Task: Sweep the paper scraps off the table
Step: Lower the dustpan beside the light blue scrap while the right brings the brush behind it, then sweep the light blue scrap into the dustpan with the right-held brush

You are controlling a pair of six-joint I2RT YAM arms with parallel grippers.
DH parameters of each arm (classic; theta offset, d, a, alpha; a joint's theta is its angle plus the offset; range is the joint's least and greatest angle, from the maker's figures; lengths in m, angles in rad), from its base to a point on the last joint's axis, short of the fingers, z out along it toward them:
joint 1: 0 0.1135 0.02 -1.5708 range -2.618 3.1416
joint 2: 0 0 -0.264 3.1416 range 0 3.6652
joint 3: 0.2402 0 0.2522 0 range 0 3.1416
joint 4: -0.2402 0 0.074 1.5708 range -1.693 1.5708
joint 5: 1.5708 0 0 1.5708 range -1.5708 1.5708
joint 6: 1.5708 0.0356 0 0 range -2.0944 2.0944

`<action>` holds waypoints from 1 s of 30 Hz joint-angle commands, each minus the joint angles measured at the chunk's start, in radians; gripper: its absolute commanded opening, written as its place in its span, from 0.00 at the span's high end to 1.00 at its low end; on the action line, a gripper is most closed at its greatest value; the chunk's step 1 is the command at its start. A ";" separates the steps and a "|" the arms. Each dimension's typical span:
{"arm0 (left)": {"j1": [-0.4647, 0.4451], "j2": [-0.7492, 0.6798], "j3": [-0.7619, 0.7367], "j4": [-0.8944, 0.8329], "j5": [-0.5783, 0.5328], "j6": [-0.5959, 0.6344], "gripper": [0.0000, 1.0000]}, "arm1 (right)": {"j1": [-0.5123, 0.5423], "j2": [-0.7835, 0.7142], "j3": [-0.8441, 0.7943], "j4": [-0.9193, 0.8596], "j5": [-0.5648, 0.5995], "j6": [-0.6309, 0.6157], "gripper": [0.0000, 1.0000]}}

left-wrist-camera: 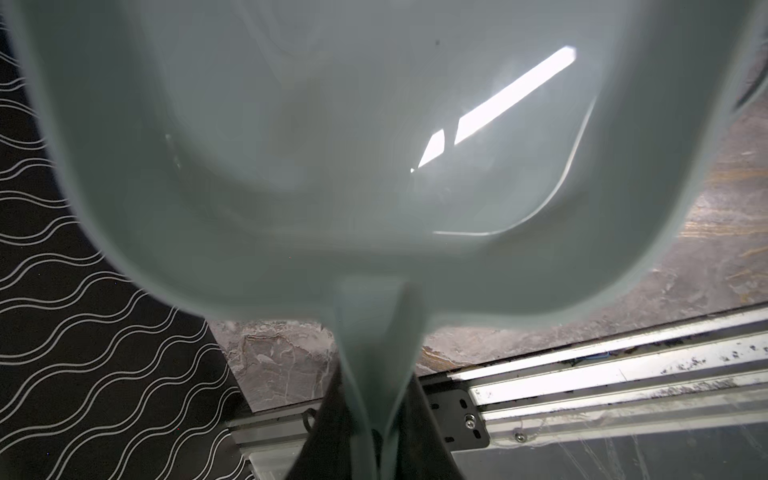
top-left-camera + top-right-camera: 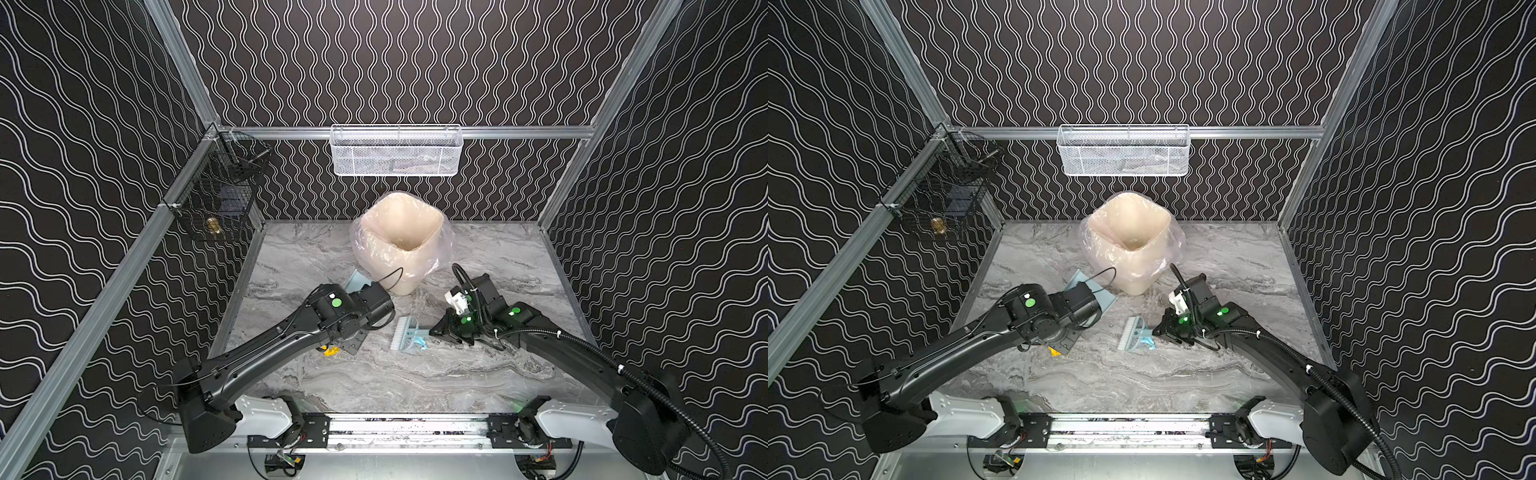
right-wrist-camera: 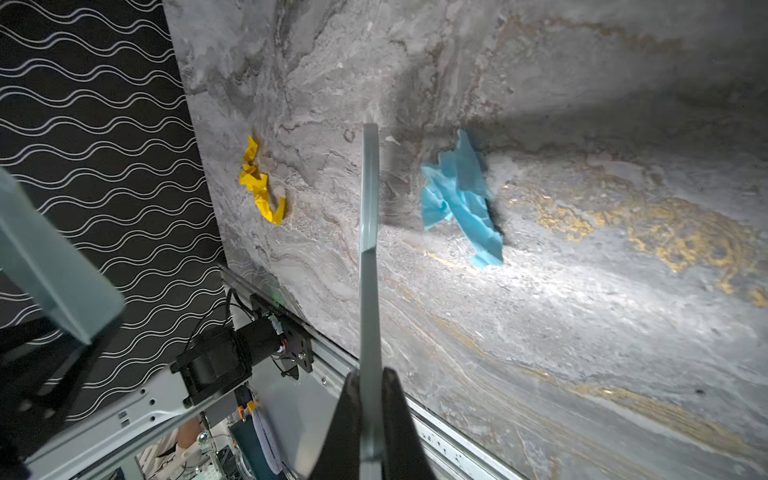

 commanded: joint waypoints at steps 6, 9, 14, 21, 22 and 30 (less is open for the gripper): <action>-0.081 0.051 -0.042 0.025 0.078 -0.067 1.00 | -0.032 0.087 0.003 0.064 -0.081 -0.067 1.00; -0.103 0.065 -0.052 0.027 0.086 -0.077 1.00 | -0.062 0.093 0.001 0.007 -0.088 -0.102 1.00; -0.150 0.097 -0.073 0.043 0.100 -0.087 1.00 | -0.138 0.037 -0.009 -0.144 -0.062 -0.176 1.00; -0.235 0.144 -0.098 0.080 0.128 -0.104 1.00 | -0.221 -0.036 -0.026 -0.345 -0.028 -0.252 1.00; -0.249 0.152 -0.101 0.087 0.134 -0.107 1.00 | -0.227 -0.048 -0.026 -0.368 -0.026 -0.258 1.00; -0.352 0.266 -0.117 0.173 0.165 -0.089 1.00 | -0.237 -0.084 0.201 -0.558 0.063 -0.317 1.00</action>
